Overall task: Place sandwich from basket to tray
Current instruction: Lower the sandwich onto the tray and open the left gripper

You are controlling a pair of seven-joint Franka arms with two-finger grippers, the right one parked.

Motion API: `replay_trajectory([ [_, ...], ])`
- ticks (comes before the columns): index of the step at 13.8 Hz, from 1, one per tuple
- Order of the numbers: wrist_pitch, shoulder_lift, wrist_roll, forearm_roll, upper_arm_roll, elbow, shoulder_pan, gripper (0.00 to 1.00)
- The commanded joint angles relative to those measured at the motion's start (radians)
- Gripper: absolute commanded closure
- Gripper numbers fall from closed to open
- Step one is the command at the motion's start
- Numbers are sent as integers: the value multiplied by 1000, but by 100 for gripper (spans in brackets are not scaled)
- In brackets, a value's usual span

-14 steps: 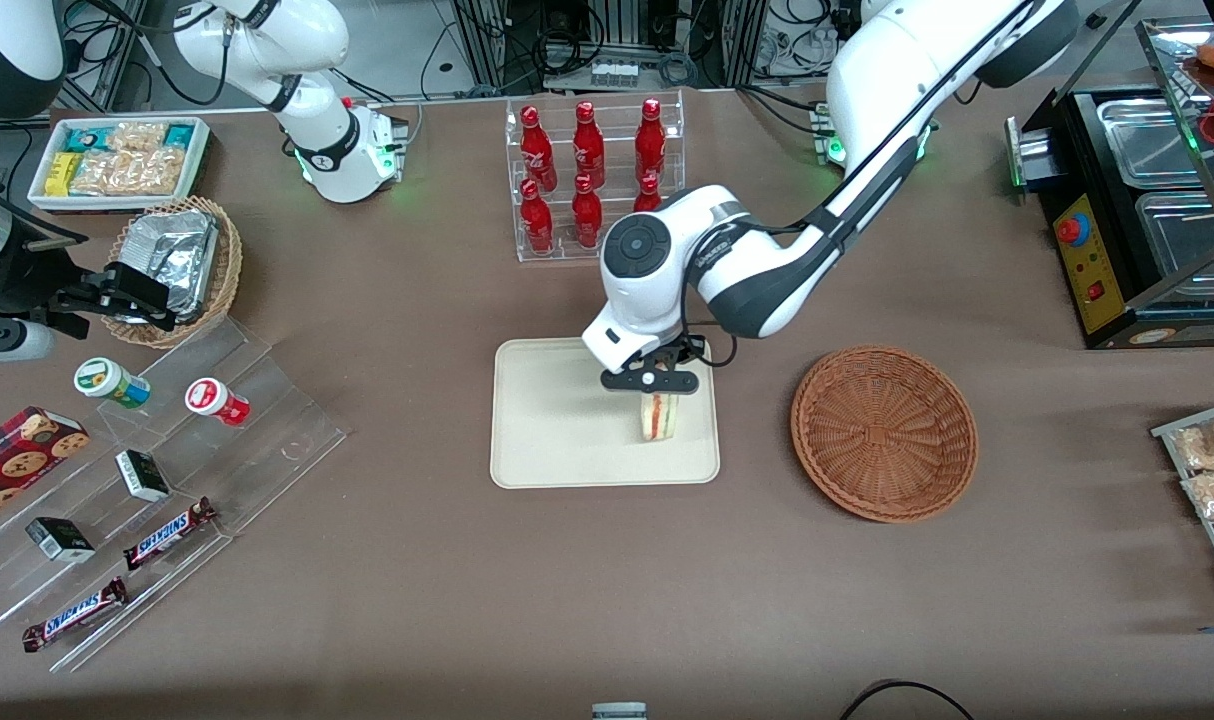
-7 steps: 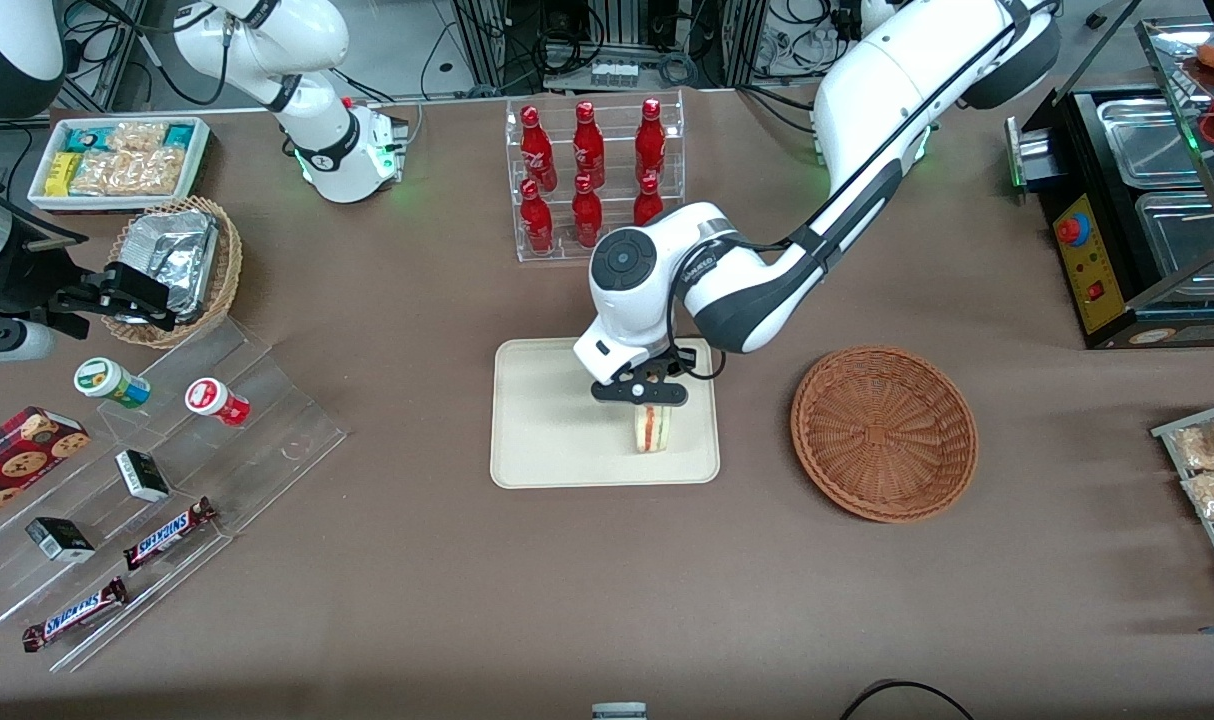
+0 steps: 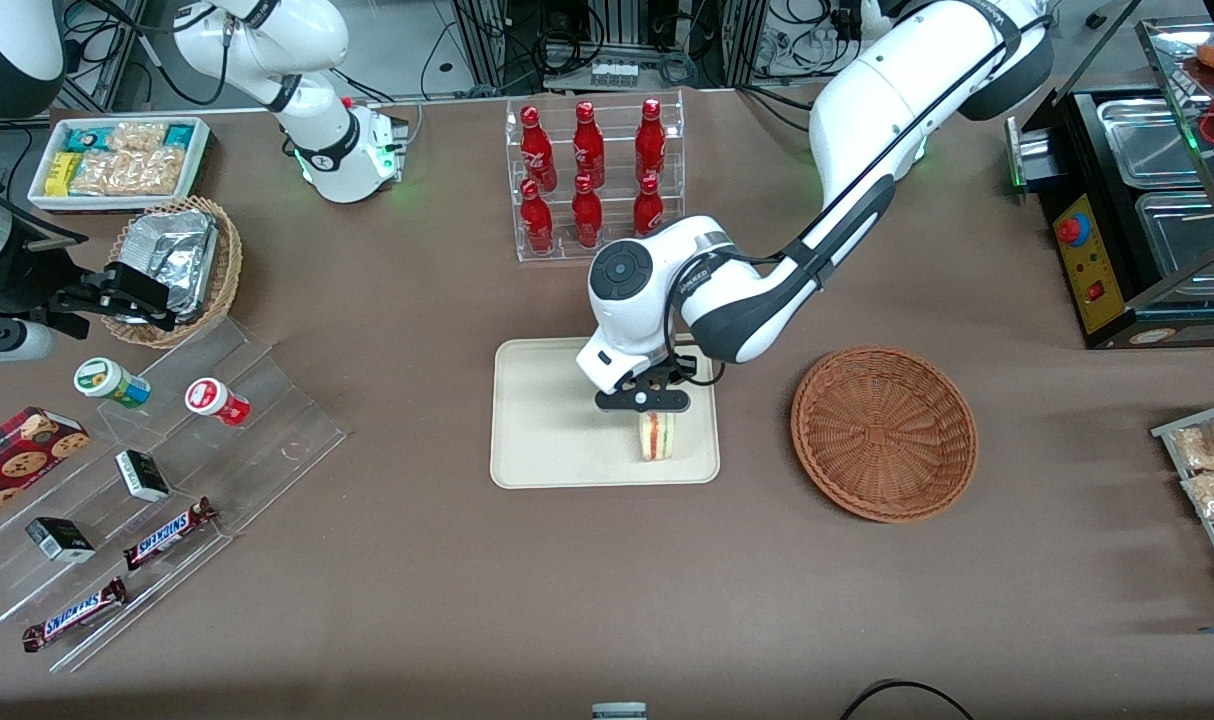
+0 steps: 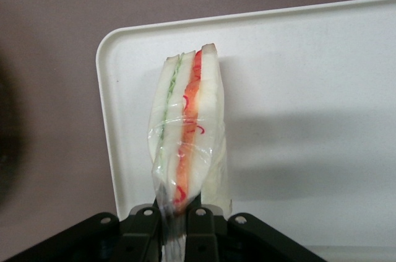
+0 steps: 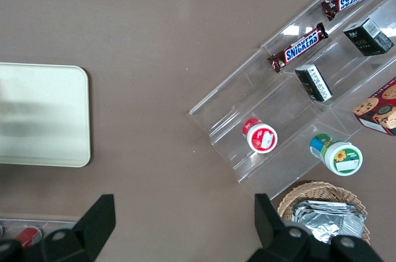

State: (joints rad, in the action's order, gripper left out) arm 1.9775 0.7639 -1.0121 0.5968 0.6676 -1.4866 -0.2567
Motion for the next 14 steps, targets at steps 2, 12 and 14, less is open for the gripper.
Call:
replay_trajectory([
  [2,10,41,-58,66,-2,35,-19,100],
  [12,44,61,-134,106,0,34,-32,0],
  [14,44,60,-138,104,0,37,-32,0],
])
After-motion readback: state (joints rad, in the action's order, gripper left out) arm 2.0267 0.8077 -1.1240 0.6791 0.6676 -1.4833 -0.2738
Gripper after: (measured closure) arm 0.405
